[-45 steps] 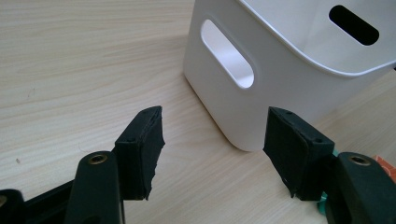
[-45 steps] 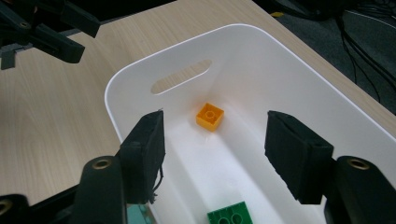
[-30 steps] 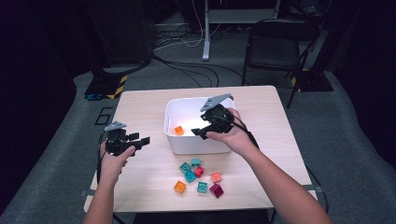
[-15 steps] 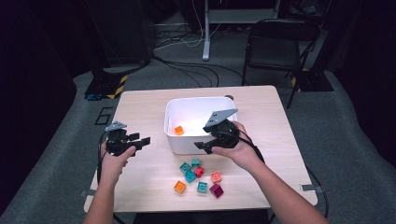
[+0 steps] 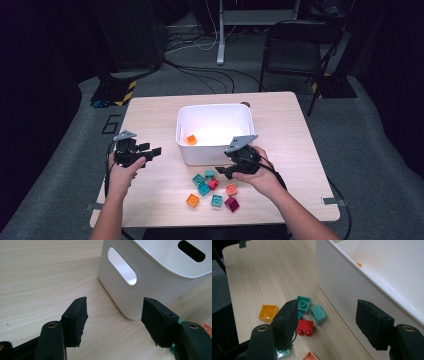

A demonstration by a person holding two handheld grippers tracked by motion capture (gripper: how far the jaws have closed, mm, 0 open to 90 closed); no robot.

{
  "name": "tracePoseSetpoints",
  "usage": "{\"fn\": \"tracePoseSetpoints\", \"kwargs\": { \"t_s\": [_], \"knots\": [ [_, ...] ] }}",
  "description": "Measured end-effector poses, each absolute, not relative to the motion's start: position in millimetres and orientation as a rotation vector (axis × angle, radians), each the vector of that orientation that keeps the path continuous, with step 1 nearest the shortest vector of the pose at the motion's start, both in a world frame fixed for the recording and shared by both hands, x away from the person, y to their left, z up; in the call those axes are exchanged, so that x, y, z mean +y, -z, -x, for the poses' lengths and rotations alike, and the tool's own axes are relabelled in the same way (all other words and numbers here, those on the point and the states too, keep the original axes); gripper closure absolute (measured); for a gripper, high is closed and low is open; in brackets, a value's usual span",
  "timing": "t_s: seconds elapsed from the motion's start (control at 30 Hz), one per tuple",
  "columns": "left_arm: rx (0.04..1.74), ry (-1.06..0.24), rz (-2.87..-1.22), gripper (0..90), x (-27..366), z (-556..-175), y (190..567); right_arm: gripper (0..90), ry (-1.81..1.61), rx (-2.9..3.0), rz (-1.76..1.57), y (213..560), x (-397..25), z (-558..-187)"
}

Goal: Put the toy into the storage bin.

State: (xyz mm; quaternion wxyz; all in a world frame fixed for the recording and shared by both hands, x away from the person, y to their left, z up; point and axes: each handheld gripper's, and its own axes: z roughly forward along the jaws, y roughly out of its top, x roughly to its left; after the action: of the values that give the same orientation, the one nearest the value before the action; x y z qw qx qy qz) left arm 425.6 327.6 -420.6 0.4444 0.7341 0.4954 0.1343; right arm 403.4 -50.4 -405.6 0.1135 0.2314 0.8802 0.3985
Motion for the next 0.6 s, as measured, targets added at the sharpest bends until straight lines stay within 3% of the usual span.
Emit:
{"fn": "tracePoseSetpoints", "kwargs": {
  "t_s": [0.6],
  "knots": [
    [1.230,-0.330,-1.828,37.1,326.1,-426.3,422.4,36.1,-1.151,2.609,-0.677,452.3,-67.0,-391.5]
  ]
}}
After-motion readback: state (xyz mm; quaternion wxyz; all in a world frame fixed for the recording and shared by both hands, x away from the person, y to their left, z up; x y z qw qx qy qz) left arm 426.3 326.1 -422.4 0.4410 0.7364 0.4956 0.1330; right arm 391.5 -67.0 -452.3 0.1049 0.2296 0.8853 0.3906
